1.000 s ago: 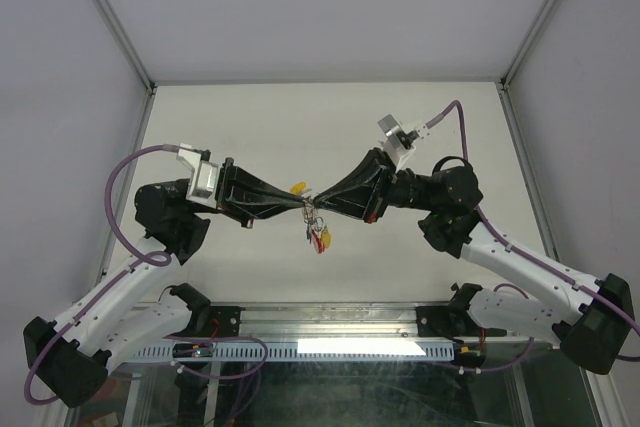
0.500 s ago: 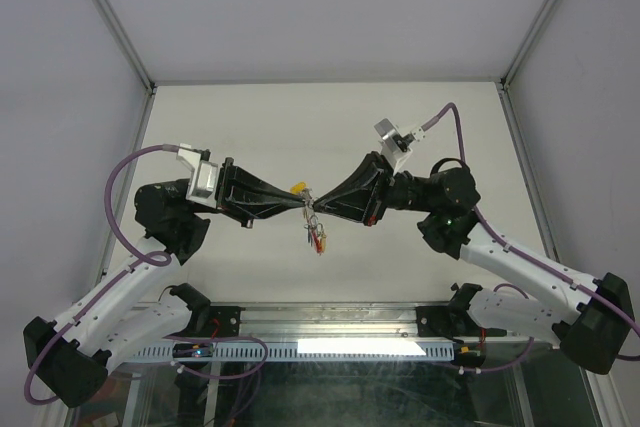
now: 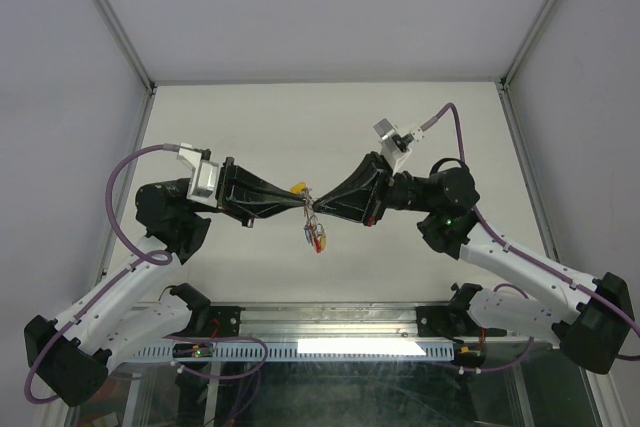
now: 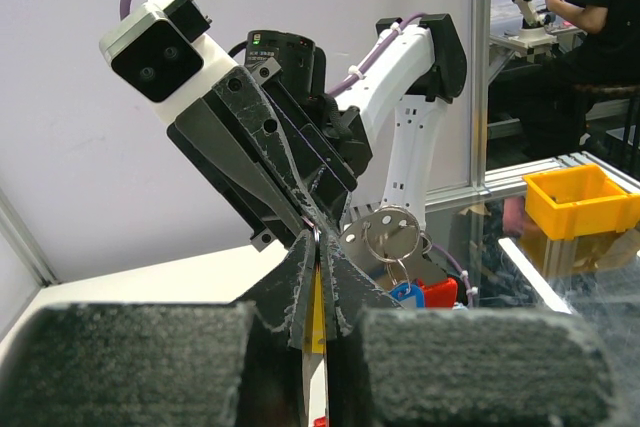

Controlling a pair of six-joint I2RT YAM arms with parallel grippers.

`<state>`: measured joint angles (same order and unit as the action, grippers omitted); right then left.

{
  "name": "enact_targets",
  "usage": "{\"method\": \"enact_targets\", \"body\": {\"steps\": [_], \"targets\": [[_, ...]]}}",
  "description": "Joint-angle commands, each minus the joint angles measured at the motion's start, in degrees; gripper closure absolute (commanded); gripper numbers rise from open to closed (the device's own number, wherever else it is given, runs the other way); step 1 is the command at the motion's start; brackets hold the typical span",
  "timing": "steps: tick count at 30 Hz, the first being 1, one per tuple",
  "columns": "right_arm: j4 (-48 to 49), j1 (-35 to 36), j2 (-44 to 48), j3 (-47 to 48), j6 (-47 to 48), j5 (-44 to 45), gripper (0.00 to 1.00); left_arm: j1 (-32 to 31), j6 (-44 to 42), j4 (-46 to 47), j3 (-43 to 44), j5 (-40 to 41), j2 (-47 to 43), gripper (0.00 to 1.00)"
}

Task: Put the keys on the keyring
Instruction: Insert the key onto the keyring.

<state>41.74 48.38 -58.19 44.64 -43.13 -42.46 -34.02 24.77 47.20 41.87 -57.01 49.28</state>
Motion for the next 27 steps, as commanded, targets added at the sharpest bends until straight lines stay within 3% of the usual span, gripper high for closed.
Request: {"method": "enact_targets", "body": {"steps": [1,27], "targets": [[1.86,0.13,0.39,0.39,0.60,2.04,1.00,0.38,0.53,3.05,1.13,0.78,-0.19,1.00],[3.89,-0.03,3.08,-2.23,-2.34,10.26,1.00,0.33,0.62,2.94,0.76,0.67,-0.65,1.00]]}}
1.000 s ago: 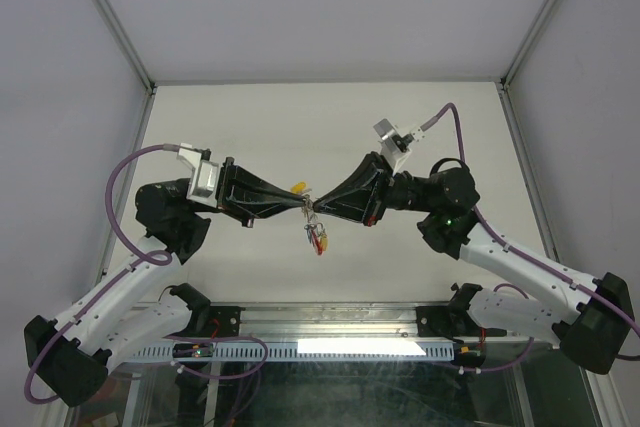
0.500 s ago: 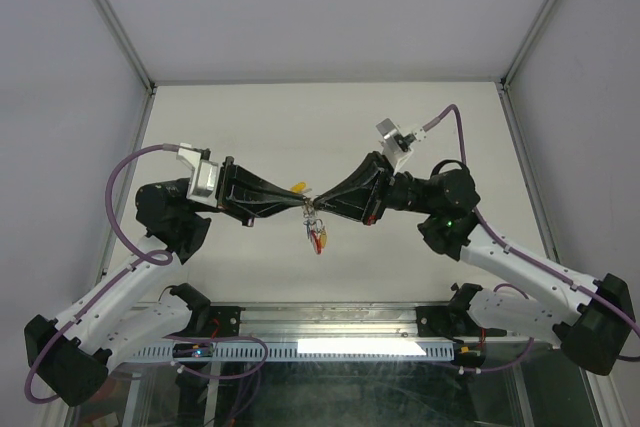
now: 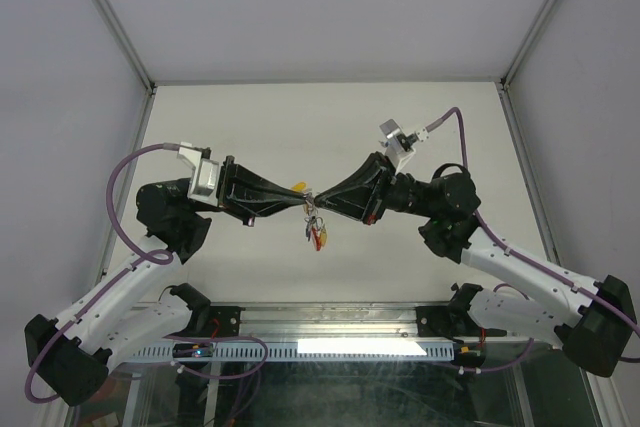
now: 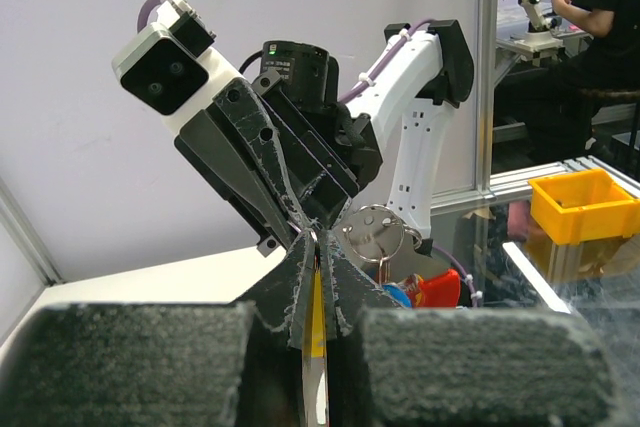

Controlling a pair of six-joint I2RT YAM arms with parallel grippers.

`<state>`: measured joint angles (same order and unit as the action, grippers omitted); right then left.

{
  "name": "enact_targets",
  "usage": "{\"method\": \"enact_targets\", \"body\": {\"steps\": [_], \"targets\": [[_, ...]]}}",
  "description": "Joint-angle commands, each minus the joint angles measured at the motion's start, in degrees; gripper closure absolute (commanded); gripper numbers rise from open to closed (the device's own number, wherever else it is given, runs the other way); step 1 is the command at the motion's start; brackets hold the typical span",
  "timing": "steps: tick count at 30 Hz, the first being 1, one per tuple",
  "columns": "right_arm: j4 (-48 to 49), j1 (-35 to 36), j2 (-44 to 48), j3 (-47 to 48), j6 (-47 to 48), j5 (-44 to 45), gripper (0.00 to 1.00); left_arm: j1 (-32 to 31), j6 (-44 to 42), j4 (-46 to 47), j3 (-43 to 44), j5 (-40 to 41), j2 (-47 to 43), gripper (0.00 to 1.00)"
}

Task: Put the keys on the keyring
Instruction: Insert the key onto the keyring.

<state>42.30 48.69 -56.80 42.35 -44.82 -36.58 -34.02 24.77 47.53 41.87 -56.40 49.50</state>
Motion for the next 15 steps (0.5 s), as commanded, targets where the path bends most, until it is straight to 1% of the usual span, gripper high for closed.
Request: {"method": "enact_targets", "body": {"steps": [1,15], "targets": [[3.50,-0.27,1.73,0.02,-0.78,4.62,1.00,0.40,0.64,2.59,0.68,0.06,-0.84,1.00],[5.43,-0.35,1.83,-0.44,-3.05,6.78,1.00,0.38,0.78,2.55,0.25,-0.22,-0.77,1.00]]}}
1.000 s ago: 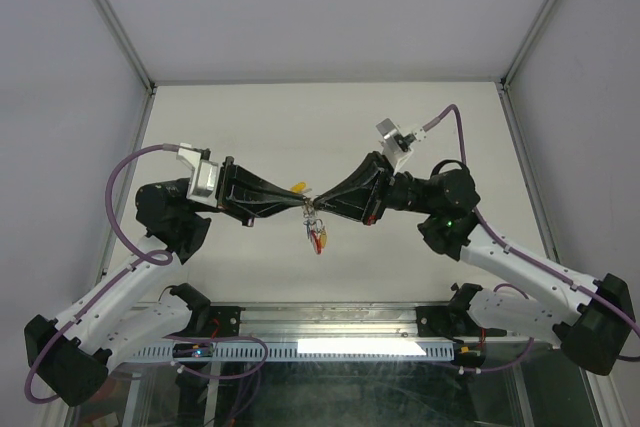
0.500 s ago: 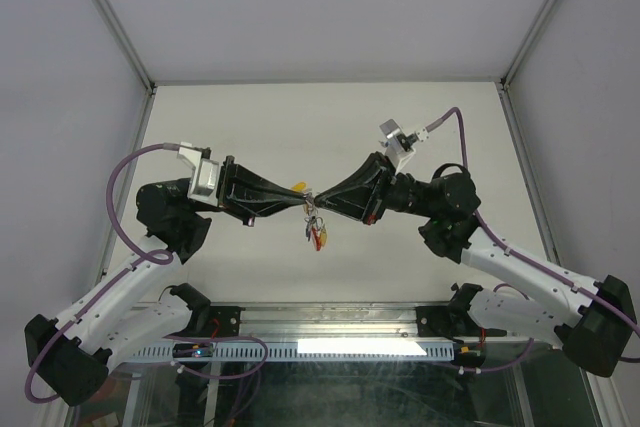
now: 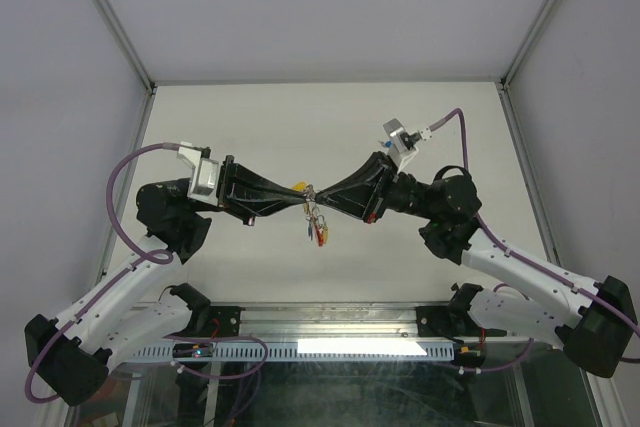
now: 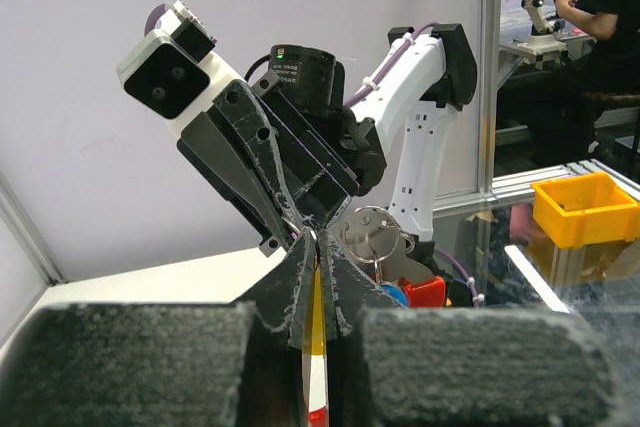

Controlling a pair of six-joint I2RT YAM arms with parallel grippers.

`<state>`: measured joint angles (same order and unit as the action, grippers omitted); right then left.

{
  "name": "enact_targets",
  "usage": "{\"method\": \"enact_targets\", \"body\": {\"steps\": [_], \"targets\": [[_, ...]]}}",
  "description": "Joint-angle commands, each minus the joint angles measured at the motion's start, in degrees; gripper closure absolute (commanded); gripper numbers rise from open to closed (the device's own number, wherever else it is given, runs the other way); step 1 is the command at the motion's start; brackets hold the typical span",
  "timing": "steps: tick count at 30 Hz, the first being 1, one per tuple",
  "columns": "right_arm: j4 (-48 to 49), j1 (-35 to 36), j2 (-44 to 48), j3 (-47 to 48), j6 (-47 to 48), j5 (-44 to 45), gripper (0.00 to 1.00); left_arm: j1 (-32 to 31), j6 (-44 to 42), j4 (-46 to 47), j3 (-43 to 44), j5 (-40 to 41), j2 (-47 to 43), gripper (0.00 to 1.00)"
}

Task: Put the keys on the keyring
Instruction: Insert the key onto the keyring.

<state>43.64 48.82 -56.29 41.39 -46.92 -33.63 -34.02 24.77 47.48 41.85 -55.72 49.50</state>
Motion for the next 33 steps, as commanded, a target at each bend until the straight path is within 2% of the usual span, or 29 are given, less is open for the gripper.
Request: {"method": "enact_targets", "body": {"steps": [1,20,33], "targets": [[4.09,-0.48,1.24,0.63,-1.17,3.75,1.00,0.36,0.66,2.39,0.38,-0.96,-0.67,1.00],[1.13,-0.48,1.49,1.07,-2.92,7.69,1.00,0.29,-2.91,-2.99,1.21,-1.52,-0.49,1.00],[1.71,-0.47,1.85,0.75,-5.67,10.85,1.00,0.30,-7.68,-10.00,2.24,-1.04,-0.81,1.00]]}}
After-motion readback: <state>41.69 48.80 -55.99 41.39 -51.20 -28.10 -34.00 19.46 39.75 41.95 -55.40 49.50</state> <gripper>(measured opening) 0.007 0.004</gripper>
